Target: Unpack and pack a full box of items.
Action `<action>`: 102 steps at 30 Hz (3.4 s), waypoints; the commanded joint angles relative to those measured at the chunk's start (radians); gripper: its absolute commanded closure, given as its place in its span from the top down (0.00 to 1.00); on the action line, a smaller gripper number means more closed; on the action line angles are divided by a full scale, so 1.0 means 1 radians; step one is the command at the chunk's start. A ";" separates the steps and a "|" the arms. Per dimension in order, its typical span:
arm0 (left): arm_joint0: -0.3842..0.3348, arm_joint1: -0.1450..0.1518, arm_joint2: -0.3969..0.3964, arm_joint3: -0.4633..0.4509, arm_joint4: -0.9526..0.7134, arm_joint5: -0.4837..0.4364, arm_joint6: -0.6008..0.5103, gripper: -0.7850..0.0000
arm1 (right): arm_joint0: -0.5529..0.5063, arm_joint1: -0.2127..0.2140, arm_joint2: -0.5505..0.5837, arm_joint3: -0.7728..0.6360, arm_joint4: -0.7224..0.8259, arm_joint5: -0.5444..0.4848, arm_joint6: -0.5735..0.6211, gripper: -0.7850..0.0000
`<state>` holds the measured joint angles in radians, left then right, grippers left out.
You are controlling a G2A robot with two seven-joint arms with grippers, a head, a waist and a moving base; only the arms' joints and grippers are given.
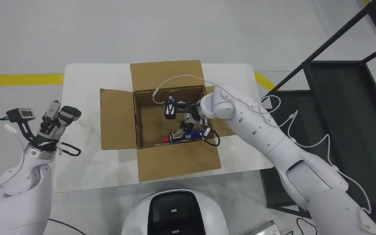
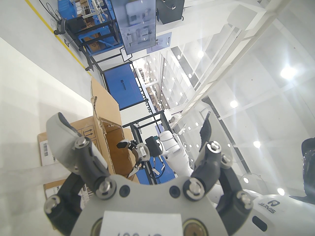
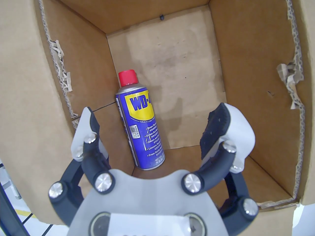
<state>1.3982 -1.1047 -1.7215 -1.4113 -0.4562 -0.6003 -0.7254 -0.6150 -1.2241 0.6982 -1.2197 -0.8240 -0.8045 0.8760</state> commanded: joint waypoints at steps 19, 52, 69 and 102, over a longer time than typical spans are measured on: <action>0.000 0.000 0.000 0.000 0.000 0.000 0.000 1.00 | -0.004 -0.001 -0.010 -0.013 -0.026 0.011 0.005 1.00; 0.000 0.000 0.000 0.000 0.000 0.000 0.000 1.00 | 0.142 -0.192 -0.321 0.368 -0.104 0.022 0.033 1.00; 0.000 0.000 0.000 0.000 0.000 0.000 0.000 1.00 | 0.179 -0.244 -0.337 0.493 -0.145 -0.020 -0.050 0.00; 0.000 0.000 0.000 0.000 0.000 0.000 0.000 1.00 | 0.079 -0.097 -0.052 0.330 -0.114 -0.137 -0.404 0.00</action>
<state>1.3982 -1.1047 -1.7215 -1.4113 -0.4562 -0.6003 -0.7254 -0.5231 -1.3295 0.6292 -0.8781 -0.9370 -0.9375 0.4970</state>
